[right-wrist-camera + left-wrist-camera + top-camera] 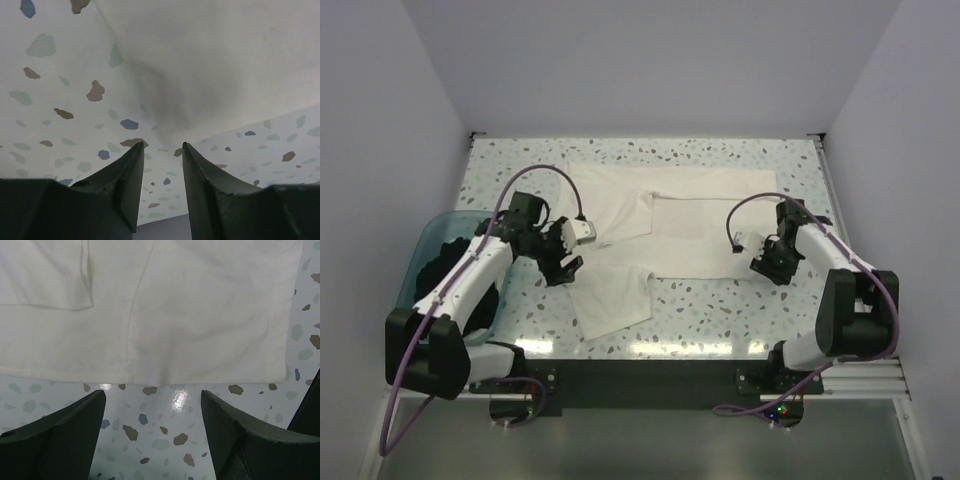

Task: Fold and stack the t-shirts
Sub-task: Fold the tshirt

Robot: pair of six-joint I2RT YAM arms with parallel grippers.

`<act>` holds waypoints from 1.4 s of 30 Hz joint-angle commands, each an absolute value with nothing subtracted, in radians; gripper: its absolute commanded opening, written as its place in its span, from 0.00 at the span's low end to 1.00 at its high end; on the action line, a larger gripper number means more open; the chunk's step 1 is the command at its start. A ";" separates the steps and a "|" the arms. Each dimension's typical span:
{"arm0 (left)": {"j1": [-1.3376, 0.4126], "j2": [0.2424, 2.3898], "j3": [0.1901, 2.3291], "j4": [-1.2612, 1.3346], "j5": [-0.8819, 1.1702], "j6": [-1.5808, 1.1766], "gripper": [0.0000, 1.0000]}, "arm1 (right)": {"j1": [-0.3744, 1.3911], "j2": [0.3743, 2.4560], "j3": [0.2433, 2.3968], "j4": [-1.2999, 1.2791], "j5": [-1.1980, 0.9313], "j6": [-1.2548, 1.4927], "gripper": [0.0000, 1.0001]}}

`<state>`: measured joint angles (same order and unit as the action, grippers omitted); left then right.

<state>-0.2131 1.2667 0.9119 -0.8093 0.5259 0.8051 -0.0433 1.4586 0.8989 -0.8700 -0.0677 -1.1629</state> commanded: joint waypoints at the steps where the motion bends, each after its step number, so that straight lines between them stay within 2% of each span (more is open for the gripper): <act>1: -0.218 1.279 0.922 -0.767 0.502 0.818 0.81 | -0.049 1.491 0.888 -0.775 -0.031 -1.223 0.40; 14: -0.232 1.284 0.887 -0.744 0.449 0.815 0.82 | -0.066 1.580 0.859 -0.680 -0.028 -1.259 0.40; 16: -0.233 1.284 0.871 -0.741 0.442 0.822 0.82 | -0.067 1.577 0.851 -0.683 -0.034 -1.261 0.42; 17: -0.235 1.285 0.867 -0.739 0.440 0.824 0.82 | -0.067 1.571 0.850 -0.687 -0.034 -1.264 0.46; 21: -0.239 1.293 0.868 -0.735 0.437 0.813 0.82 | -0.080 1.528 0.876 -0.742 -0.057 -1.267 0.48; 29: -0.245 1.299 0.882 -0.735 0.443 0.805 0.82 | -0.126 1.474 0.954 -0.894 -0.117 -1.313 0.43; 42: -0.247 1.310 0.871 -0.741 0.430 0.815 0.82 | -0.126 1.584 0.905 -0.827 -0.106 -1.321 0.39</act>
<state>-0.2386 1.3048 0.8677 -0.7643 0.4305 0.8047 -0.1253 1.5665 0.9180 -0.8501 -0.0959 -1.2915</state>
